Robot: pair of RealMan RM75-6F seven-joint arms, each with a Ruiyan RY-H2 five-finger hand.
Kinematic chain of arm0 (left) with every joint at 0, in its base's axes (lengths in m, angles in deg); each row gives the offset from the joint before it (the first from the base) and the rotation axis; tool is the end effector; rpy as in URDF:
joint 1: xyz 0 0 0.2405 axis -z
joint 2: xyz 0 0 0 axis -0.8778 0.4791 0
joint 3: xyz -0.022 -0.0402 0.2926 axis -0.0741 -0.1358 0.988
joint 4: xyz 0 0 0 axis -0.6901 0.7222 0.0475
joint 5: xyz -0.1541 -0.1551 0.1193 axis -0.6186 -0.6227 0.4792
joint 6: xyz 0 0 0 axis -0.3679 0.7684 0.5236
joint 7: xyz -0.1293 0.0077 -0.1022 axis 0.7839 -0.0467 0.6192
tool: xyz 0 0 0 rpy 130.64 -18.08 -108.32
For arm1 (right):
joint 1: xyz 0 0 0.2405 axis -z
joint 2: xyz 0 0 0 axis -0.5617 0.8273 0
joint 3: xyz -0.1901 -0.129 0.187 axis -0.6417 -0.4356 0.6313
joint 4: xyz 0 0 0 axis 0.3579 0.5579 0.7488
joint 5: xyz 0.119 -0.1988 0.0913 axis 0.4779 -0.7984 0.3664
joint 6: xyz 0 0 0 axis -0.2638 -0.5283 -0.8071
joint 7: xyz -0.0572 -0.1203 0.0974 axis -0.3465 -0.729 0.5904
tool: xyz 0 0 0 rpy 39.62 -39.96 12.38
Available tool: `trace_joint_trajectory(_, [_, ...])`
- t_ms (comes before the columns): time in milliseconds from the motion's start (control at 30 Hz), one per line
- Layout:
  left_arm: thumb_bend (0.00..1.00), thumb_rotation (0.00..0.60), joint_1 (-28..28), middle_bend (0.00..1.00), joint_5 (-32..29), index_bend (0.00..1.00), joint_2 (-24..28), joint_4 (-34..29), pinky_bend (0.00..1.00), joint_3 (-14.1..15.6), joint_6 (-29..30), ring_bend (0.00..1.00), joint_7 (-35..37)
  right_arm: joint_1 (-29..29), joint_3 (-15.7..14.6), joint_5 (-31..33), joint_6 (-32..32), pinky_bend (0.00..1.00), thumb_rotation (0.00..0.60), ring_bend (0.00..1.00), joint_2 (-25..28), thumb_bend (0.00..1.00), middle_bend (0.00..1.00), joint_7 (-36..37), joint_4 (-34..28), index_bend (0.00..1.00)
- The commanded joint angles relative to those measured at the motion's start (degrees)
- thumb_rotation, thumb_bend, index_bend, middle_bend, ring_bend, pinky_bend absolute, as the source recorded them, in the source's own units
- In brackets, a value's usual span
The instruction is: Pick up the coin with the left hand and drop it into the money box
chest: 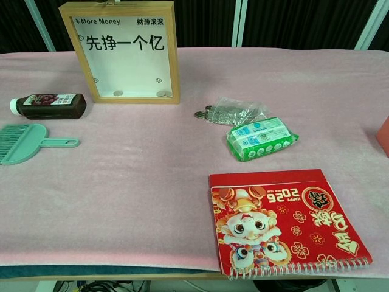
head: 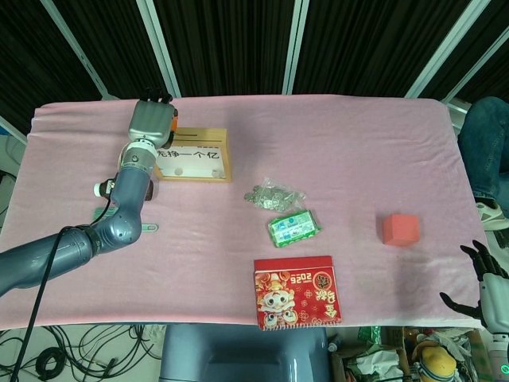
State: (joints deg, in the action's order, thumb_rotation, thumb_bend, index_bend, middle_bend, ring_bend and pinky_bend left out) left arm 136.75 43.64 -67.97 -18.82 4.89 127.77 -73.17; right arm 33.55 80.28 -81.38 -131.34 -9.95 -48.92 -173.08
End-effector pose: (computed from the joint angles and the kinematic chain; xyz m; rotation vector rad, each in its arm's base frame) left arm -0.0587 0.5794 0.0733 -1.6074 -0.7623 -0.6019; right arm -0.3845 -0.1867 0.1548 1.1421 -1.1485 0.8469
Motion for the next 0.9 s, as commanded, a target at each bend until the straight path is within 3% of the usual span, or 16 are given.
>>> trace_joint_trajectory(33, [0.46, 0.6, 0.1, 0.13, -0.4, 0.58, -0.1, 0.1, 0.03, 0.2, 0.0, 0.0, -0.3, 0.0, 0.0, 0.1, 0.0, 0.2, 0.6, 0.11, 0.0, 0.09, 0.03, 0.0, 0.0, 0.16])
trace_joint_trajectory(100, [0.46, 0.6, 0.2, 0.12, -0.6, 0.52, 0.0, 0.0, 0.02, 0.4, -0.1, 0.0, -0.5, 0.0, 0.0, 0.1, 0.0, 0.2, 0.6, 0.11, 0.0, 0.09, 0.03, 0.1, 0.0, 0.16])
trace_joint_trajectory(267, [0.45, 0.6, 0.4, 0.09, -0.6, 0.22, 0.9, -1.1, 0.02, 0.5, -1.3, 0.0, -0.6, 0.0, 0.0, 0.1, 0.1, 0.2, 0.6, 0.11, 0.1, 0.09, 0.03, 0.1, 0.0, 0.16])
trace_joint_trajectory(367, [0.45, 0.6, 0.4, 0.09, -0.4, 0.13, 1.7, -2.3, 0.02, 0.6, -1.6, 0.0, -0.3, 0.0, 0.1, 0.1, 0.2, 0.2, 0.6, 0.11, 0.1, 0.09, 0.03, 0.2, -0.1, 0.16])
trace_joint_trajectory(667, [0.45, 0.6, -0.3, 0.07, 3.3, 0.09, 6.1, -9.5, 0.02, -1.2, 2.4, 0.0, 3.0, -0.1, 0.1, 0.1, 0.2, 0.2, 0.6, 0.11, 0.0, 0.09, 0.03, 0.3, 0.1, 0.16])
trace_joint_trajectory(800, [0.44, 0.6, -3.3, 0.05, 8.8, 0.09, 12.7, -20.2, 0.02, -2.1, 7.8, 0.0, 5.5, -0.3, 0.3, 0.4, 0.4, 0.2, 0.6, 0.11, -0.2, 0.1, 0.03, -0.1, 0.5, 0.17])
trace_joint_trajectory(900, [0.4, 0.6, -7.5, 0.03, 14.5, 0.08, 18.5, -29.9, 0.01, -0.9, 12.3, 0.0, 7.3, -0.4, 0.4, 0.3, 0.2, 0.2, 0.6, 0.11, -0.3, 0.1, 0.03, -0.5, 0.7, 0.18])
